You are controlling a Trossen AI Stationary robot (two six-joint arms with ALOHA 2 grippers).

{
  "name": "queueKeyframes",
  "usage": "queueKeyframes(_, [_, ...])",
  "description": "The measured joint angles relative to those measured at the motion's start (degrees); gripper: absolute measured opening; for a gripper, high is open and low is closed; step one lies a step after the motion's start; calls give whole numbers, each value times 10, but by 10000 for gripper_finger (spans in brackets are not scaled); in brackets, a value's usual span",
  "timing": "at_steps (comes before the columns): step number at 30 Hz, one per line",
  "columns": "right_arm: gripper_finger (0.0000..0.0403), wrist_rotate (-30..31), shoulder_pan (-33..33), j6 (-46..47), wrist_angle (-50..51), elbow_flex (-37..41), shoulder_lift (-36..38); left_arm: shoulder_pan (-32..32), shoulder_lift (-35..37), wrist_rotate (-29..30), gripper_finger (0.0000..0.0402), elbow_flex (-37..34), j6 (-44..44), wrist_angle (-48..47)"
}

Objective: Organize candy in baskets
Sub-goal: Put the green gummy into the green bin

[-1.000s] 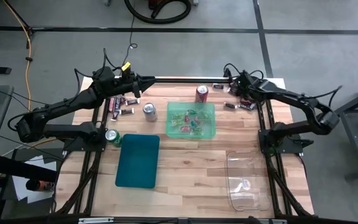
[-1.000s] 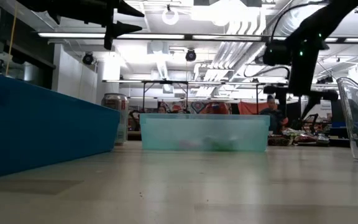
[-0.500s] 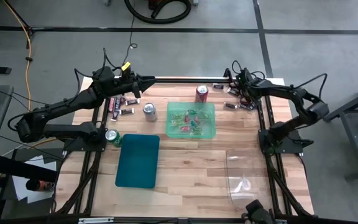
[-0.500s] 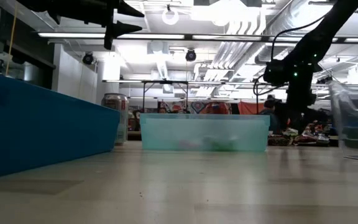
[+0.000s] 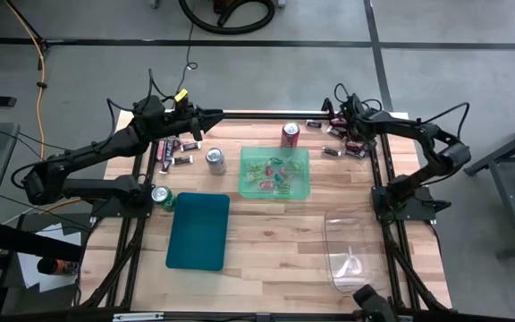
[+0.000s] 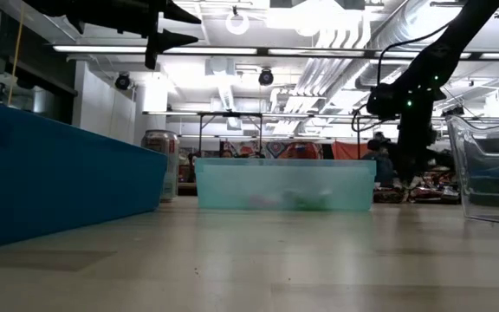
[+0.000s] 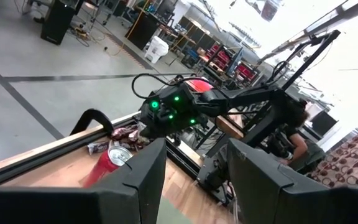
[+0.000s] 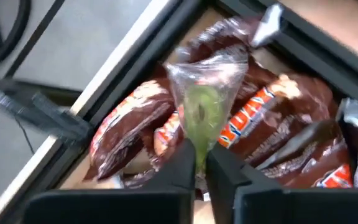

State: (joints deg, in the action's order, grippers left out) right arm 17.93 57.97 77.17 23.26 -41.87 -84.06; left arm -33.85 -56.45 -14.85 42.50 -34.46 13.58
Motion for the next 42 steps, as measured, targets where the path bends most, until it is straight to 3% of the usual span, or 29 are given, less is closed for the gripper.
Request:
queueKeyframes(5, [8, 26, -33, -94, 3, -2, 70, 0, 0, 0, 158, 0, -15, 0])
queueKeyframes(10, [3, 43, -121, -248, -61, -2, 187, 0, 0, 0, 159, 0, -15, 0])
queueKeyframes(12, [2, 12, -165, -341, -109, -2, 228, 0, 0, 0, 158, 0, -15, 0])
queueKeyframes(15, [2, -91, -231, -454, -160, -2, 276, 0, 0, 0, 159, 0, -14, 0])
queueKeyframes(18, [1, -180, -293, -506, -195, -2, 302, 0, 0, 0, 159, 0, -14, 0])
queueKeyframes(21, [1, -202, -348, -532, -204, -3, 307, 0, 0, 0, 159, 0, -14, -1])
queueKeyframes(29, [0, -255, -425, -556, -194, -34, 239, 0, 0, 0, 159, 0, -15, -3])
queueKeyframes(37, [0, -238, -445, -723, 71, -196, 77, 0, 0, 0, 159, 0, -30, -3])
queueKeyframes(42, [0, -260, -433, -770, 165, -214, -24, 0, 0, 0, 158, 0, -30, -3])
